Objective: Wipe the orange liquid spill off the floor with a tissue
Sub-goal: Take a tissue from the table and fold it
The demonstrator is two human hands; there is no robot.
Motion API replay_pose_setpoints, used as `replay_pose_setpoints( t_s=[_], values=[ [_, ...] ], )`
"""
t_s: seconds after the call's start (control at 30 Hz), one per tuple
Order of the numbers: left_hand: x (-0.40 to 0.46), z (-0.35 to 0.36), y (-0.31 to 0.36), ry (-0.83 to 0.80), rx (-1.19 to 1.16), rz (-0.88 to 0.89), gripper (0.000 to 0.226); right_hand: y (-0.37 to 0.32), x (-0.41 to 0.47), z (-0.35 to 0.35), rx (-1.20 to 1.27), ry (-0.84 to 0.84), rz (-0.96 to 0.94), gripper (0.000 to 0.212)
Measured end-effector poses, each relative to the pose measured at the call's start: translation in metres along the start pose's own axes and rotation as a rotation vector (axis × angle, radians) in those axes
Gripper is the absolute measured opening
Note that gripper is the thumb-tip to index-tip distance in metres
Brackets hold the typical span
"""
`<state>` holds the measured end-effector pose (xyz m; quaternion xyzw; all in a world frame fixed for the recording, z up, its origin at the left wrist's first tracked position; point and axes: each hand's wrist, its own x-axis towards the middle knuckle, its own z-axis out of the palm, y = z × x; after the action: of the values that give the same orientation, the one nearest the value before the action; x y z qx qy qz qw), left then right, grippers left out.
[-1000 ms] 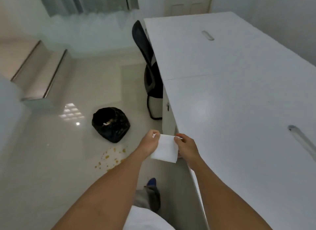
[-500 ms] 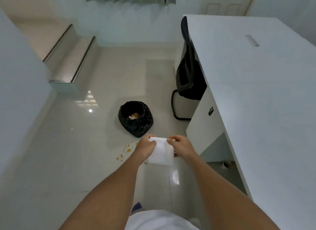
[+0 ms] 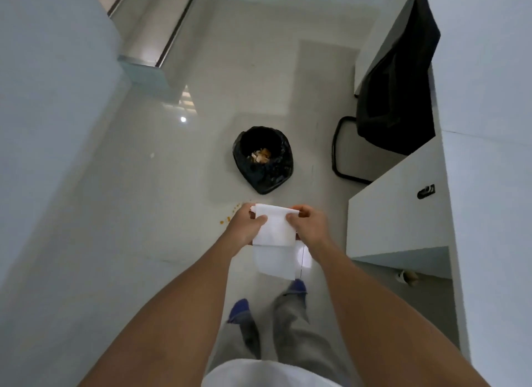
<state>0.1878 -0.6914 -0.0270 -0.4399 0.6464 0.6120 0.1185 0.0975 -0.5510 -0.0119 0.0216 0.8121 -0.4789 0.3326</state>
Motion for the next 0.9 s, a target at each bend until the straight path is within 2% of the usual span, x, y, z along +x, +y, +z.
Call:
replay_pose_setpoints(
  t_s=[0.1, 0.27, 0.4, 0.63, 0.77, 0.8, 0.87, 0.9],
  values=[
    [0.018, 0.002, 0.006, -0.036, -0.126, -0.114, 0.029, -0.001, 0.032, 0.005, 0.015, -0.036, -0.011, 0.013],
    [0.073, 0.016, 0.013, -0.119, -0.362, -0.308, 0.068, 0.012, 0.094, 0.014, 0.005, -0.056, -0.010, 0.016],
    [0.149, 0.026, -0.007, -0.112, -0.443, -0.336, 0.062, 0.047, 0.155, 0.030, 0.012, -0.041, -0.064, 0.015],
    [0.323, 0.053, -0.110, 0.004, -0.500, -0.237, 0.023, 0.165, 0.291, 0.095, 0.095, -0.071, -0.140, 0.016],
    [0.425, 0.082, -0.197, -0.003, -0.502, -0.123, 0.034, 0.257, 0.377, 0.139, 0.173, 0.008, -0.143, 0.028],
    [0.448, 0.091, -0.218, -0.007, -0.492, -0.094, 0.037, 0.281, 0.400, 0.148, 0.165, 0.019, -0.119, 0.025],
    [0.490, 0.108, -0.255, -0.017, -0.498, -0.027, 0.041, 0.322, 0.442, 0.165, 0.171, -0.041, -0.039, 0.016],
    [0.509, 0.115, -0.271, -0.016, -0.498, 0.012, 0.043, 0.339, 0.461, 0.173, 0.190, -0.082, 0.002, 0.024]
  ],
)
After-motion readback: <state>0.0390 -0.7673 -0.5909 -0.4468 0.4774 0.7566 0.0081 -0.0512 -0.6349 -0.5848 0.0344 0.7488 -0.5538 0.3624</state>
